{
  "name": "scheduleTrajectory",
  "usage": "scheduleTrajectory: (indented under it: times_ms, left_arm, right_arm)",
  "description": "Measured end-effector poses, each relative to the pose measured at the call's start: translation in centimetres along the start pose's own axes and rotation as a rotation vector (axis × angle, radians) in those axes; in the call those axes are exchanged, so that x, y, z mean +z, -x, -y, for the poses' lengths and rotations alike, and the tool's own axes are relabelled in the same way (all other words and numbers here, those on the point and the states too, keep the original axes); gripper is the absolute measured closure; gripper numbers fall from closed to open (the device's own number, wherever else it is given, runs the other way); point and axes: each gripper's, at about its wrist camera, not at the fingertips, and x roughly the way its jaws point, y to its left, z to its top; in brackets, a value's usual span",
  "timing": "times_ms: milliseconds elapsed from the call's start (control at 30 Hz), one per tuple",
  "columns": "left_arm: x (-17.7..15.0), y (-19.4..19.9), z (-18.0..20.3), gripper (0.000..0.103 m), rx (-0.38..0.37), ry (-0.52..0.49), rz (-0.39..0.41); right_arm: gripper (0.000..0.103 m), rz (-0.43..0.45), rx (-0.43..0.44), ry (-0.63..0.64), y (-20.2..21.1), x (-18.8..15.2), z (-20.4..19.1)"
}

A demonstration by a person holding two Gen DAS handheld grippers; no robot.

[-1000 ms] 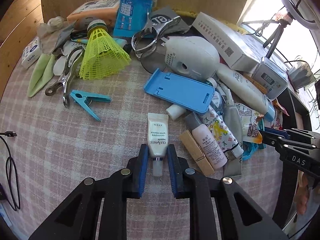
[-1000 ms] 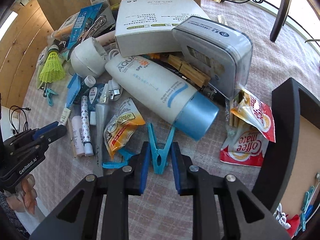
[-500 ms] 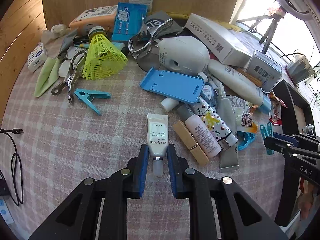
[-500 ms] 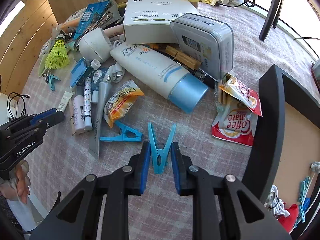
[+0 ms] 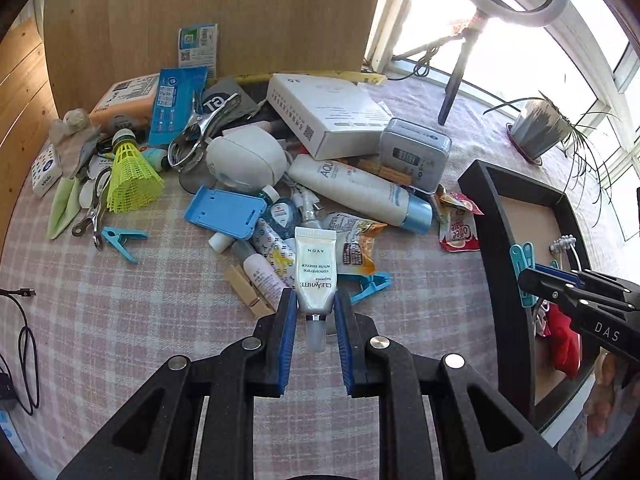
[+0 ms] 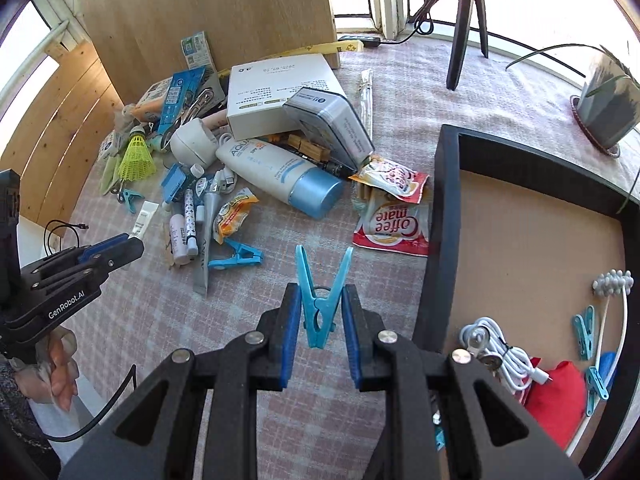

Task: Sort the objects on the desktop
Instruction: 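Carry the white tube and blue clothespin into the tray and open both grippers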

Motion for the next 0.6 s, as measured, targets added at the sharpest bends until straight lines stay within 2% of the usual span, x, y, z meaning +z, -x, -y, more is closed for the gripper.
scheduleTrajectory:
  times_ms: [300,467,600]
  left_arm:
    - [0.9,-1.2,12.7,0.085,-0.139,-0.18,-0.024]
    - [-0.1,-2.0,20.0,0.085,-0.197,-0.301,-0.04]
    - [-1.1,-2.4,24.2,0.085,-0.231,-0.365,-0.06]
  right_arm:
    - [0.082,0.082,-0.097,-0.176,5.7,-3.0,9.2]
    - [0.082,0.102,-0.162,-0.278,8.2,-5.4,14.4]
    - [0.082,0.102,-0.2,-0.336,9.2,-7.0,17.2]
